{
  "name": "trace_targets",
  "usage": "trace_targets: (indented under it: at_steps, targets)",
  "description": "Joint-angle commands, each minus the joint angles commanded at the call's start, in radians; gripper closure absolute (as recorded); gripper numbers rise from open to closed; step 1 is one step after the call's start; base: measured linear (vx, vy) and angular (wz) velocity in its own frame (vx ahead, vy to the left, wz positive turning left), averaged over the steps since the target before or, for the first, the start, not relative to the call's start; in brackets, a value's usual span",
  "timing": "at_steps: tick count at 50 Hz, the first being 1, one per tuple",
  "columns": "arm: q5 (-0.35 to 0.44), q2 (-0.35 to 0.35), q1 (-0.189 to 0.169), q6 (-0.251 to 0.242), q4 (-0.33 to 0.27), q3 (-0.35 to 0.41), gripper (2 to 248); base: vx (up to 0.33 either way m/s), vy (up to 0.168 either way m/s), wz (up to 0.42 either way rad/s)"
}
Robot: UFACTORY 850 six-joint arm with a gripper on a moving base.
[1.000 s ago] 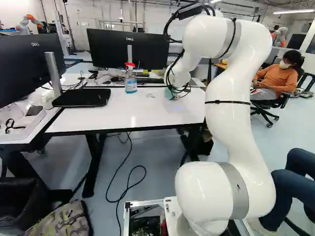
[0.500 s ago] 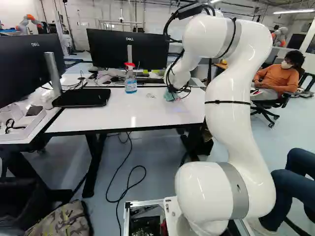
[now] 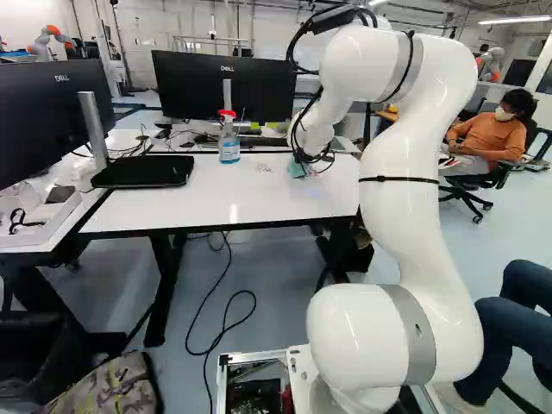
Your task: Clean the table with the green towel
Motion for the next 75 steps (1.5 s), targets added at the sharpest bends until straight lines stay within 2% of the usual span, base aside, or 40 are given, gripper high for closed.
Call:
trace_targets:
  at_steps: [28,51,62,75]
  targets:
    - [0.000,-0.002,0.003,0.000,0.000,-0.003,213,0.000,0.000,0.000]
    - [0.000,-0.028,0.054,0.000,0.000,-0.038,213,0.000,0.000,0.000]
    - [0.000,-0.004,0.074,0.000,0.000,-0.005,213,0.000,0.000,0.000]
    - [0.000,0.049,0.075,0.000,0.000,0.065,213,0.000,0.000,0.000]
